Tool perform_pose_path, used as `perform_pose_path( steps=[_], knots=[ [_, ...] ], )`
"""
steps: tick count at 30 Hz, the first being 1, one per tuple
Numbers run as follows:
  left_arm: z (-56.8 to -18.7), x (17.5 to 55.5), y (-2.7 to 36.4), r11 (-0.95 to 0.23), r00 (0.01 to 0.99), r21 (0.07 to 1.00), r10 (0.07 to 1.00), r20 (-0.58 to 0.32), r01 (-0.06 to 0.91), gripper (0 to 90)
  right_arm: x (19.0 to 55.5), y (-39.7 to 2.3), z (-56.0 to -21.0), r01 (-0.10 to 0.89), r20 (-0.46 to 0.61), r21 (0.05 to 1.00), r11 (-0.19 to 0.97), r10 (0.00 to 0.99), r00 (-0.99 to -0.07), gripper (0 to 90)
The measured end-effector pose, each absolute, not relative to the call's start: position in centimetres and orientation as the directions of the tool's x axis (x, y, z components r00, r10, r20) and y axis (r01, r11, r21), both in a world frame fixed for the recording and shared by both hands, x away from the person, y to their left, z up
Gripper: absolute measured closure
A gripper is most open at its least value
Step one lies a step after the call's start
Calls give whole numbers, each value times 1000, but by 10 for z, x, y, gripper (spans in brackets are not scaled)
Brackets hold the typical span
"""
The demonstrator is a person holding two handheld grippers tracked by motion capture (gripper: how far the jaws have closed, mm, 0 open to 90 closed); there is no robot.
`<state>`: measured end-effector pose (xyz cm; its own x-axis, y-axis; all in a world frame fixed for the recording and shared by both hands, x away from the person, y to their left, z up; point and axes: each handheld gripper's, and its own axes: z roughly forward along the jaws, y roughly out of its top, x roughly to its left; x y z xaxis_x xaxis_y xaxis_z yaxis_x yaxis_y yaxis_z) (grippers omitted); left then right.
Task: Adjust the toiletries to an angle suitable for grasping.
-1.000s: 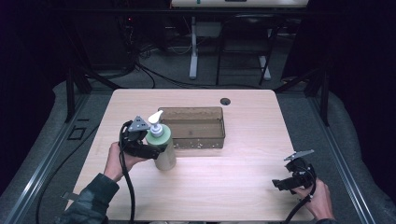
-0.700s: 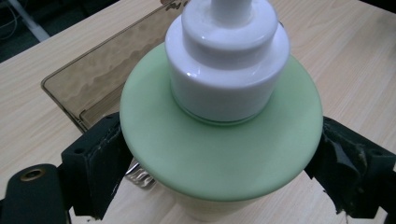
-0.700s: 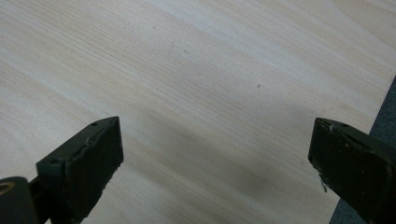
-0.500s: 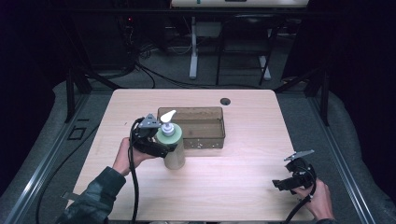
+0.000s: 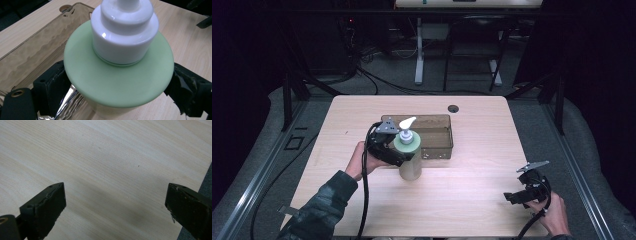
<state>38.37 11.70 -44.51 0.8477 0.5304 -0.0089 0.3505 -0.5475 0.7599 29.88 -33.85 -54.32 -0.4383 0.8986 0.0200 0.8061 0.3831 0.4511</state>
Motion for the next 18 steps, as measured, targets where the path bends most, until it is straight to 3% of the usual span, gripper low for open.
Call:
perform_pose_path(
  steps=[5,11,18],
  knots=[
    [-445,384,117,-546,842,750,539,-28,375,111,298,-339,-543,808,26,452,379,900,-436,29],
    [-432,382,126,-513,831,758,552,-69,403,14,298,-341,-544,811,25,447,377,901,-432,31],
    [-418,382,130,-532,824,749,566,-33,395,1,298,-341,-542,808,18,450,380,901,-434,31]
  ],
)
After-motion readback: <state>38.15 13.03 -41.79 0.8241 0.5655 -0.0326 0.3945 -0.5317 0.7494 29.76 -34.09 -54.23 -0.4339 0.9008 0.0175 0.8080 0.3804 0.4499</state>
